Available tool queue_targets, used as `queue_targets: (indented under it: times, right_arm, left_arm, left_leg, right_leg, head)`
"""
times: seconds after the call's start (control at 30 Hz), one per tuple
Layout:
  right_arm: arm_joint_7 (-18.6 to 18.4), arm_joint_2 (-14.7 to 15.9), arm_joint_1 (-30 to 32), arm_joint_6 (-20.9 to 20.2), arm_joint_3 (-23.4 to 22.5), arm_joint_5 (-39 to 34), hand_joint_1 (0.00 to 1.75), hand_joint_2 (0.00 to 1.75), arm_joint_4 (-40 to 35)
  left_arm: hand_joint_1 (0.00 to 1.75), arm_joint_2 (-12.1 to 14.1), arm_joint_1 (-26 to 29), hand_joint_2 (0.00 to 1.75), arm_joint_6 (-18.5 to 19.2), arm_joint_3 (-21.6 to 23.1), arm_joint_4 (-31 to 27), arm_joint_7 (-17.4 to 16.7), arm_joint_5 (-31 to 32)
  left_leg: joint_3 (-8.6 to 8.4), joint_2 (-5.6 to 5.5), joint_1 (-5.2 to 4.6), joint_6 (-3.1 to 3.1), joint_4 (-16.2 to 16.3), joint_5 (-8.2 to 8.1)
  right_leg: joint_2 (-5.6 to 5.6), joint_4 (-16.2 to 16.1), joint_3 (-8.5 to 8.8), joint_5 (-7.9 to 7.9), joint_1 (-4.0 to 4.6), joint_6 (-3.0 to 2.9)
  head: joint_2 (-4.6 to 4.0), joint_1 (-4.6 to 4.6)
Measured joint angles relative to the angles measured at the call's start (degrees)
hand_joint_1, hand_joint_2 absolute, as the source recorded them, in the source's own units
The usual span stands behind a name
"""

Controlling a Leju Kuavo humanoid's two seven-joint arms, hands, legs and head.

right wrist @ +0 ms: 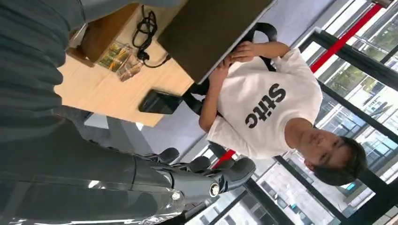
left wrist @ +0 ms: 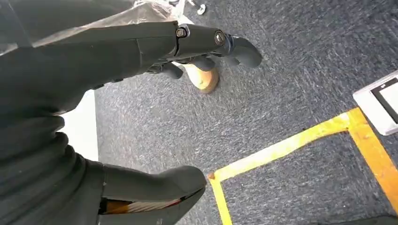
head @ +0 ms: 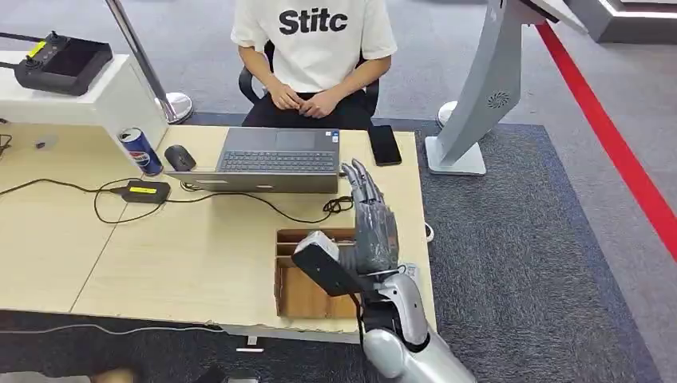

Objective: Pass the card to the sensor for recognition and then transmit it.

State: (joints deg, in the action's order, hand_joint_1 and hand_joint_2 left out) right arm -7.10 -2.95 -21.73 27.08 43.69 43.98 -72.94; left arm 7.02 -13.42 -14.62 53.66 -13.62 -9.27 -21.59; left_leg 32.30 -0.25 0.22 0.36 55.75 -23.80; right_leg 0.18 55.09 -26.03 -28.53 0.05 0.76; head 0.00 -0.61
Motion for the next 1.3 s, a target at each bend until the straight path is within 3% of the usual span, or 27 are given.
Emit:
queue_targets:
  times: [0.43,1.0,1.3]
  right_arm:
    - [-3.0,2.5,1.9,1.3,0.0,11.1,0.0,1.75,-2.8]
    - [-3.3,3.4,2.2,1.4,1.9,15.2,0.0,1.75,-1.5]
    - [-1.8,2.9,2.1,-0.4,3.4,15.4,0.0,1.75,0.9]
  left_arm:
    - [0.0,0.1,0.2,1.75,0.0,-0.8,0.0,-0.2,1.2]
    - [0.0,0.0,0.2,1.75,0.2,-1.7,0.0,-0.3,1.9]
    - [0.0,0.0,-0.1,1.75,0.4,-1.8,0.0,-0.9,2.7]
  left_leg:
    - [0.0,0.0,0.0,0.0,0.0,0.0]
    - [0.0,0.0,0.0,0.0,0.0,0.0]
    - [0.01,0.0,0.0,0.0,0.0,0.0]
  right_leg:
    - [0.0,0.0,0.0,0.0,0.01,0.0]
    - [0.0,0.0,0.0,0.0,0.01,0.0]
    - [0.0,0.0,0.01,0.0,0.01,0.0]
  head:
    - [0.0,0.0]
    - [0.0,0.0]
    - [0.0,0.0]
